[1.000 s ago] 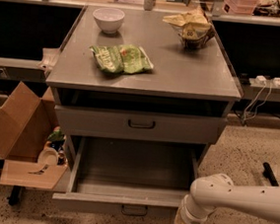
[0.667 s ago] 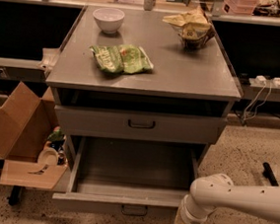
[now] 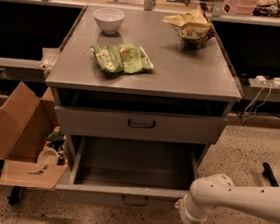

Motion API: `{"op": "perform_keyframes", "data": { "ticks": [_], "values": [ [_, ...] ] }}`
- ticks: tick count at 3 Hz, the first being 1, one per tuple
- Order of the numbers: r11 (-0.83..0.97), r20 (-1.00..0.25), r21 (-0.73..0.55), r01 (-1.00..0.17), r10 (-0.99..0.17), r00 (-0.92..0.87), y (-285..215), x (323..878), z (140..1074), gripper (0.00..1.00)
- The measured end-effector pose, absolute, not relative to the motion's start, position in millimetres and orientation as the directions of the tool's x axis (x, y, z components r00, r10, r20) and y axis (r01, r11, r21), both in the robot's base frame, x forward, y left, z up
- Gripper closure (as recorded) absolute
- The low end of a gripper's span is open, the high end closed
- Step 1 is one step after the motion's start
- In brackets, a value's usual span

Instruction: Close middle drawer

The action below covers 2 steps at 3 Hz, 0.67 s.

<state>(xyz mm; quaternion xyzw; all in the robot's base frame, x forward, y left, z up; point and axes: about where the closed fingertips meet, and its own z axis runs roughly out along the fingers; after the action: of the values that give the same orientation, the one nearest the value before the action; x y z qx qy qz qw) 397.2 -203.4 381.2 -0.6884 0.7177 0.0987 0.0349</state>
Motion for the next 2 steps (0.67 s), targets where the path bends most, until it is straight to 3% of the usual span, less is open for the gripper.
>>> {"op": "perform_keyframes", "data": {
  "ticks": [1, 2],
  "values": [
    [0.032, -0.186, 0.093, -0.995, -0.981, -0.049, -203, 398, 381, 0.00],
    [0.016, -0.205, 0.022, -1.000, -0.979, -0.020, -200, 429, 385, 0.27]
  ]
}}
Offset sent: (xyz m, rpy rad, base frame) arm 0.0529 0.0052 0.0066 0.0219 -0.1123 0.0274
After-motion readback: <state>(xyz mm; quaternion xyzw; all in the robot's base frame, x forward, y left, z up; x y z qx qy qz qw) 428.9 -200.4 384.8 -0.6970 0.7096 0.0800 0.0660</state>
